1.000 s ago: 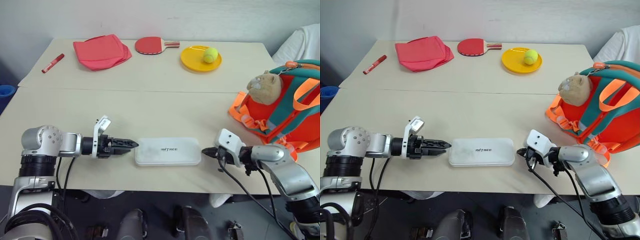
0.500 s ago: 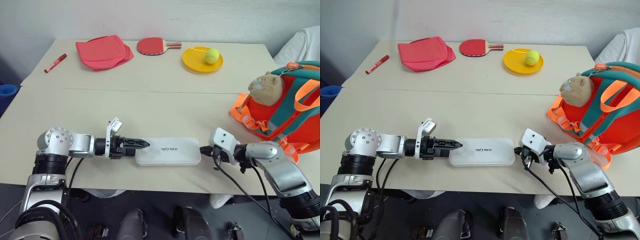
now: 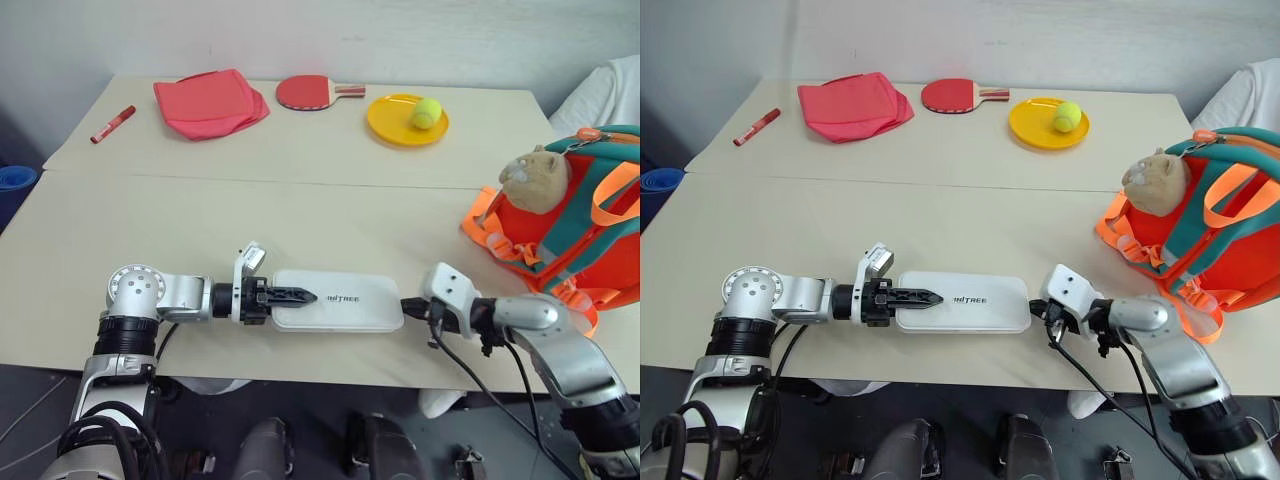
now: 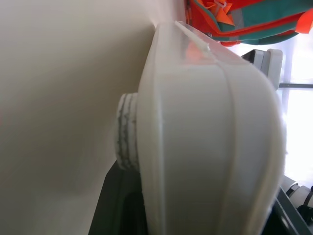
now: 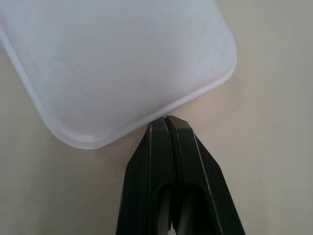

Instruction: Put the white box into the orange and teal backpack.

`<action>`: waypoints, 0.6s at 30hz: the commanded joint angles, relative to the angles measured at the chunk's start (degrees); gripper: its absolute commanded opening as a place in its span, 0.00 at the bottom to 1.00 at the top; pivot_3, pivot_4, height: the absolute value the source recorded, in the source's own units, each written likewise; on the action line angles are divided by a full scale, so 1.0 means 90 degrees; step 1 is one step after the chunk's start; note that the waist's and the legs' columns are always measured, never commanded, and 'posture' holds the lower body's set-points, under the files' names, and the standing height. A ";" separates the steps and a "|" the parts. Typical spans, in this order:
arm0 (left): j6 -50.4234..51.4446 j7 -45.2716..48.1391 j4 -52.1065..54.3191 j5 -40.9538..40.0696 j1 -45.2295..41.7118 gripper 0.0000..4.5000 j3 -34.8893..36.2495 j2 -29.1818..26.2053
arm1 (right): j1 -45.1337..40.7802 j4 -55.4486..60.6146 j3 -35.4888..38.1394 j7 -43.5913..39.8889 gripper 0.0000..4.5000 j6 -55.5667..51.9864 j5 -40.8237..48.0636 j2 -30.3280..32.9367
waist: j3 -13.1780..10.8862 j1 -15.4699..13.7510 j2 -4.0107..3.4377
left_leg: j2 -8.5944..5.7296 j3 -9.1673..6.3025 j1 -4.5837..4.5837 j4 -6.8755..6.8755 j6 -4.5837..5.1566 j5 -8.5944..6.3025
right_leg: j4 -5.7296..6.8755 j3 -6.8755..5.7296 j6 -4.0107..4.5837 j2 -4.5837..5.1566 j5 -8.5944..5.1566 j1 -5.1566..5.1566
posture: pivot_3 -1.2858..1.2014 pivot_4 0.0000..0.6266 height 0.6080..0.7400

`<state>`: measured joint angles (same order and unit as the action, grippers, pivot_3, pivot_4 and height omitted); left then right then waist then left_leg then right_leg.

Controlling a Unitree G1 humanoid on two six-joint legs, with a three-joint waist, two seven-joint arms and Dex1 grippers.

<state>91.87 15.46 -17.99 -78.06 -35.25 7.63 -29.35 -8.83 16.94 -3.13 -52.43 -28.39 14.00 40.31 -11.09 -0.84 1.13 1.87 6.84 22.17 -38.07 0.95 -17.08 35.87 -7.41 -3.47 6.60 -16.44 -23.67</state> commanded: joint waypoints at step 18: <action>-0.6922 0.6535 0.2704 0.4136 0.1292 0.28 -0.0777 -0.1105 | 0.2994 0.1298 0.5144 0.2033 0.99 0.1118 0.1943 -0.1321 | -0.0001 -0.0021 -0.0023 | 0.0007 0.0020 -0.0001 0.0018 0.0018 -0.0018 | -0.0025 0.0013 0.0003 -0.0004 0.0002 -0.0005 | 0.52 0.24 1.00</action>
<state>31.50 71.67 5.90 -41.75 -23.09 1.13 -38.81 19.69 29.63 40.40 -35.51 -18.96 30.77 26.32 -11.11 -1.04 0.92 1.92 7.06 22.14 -37.92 1.16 -17.26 35.65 -7.25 -3.47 6.57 -16.41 -23.71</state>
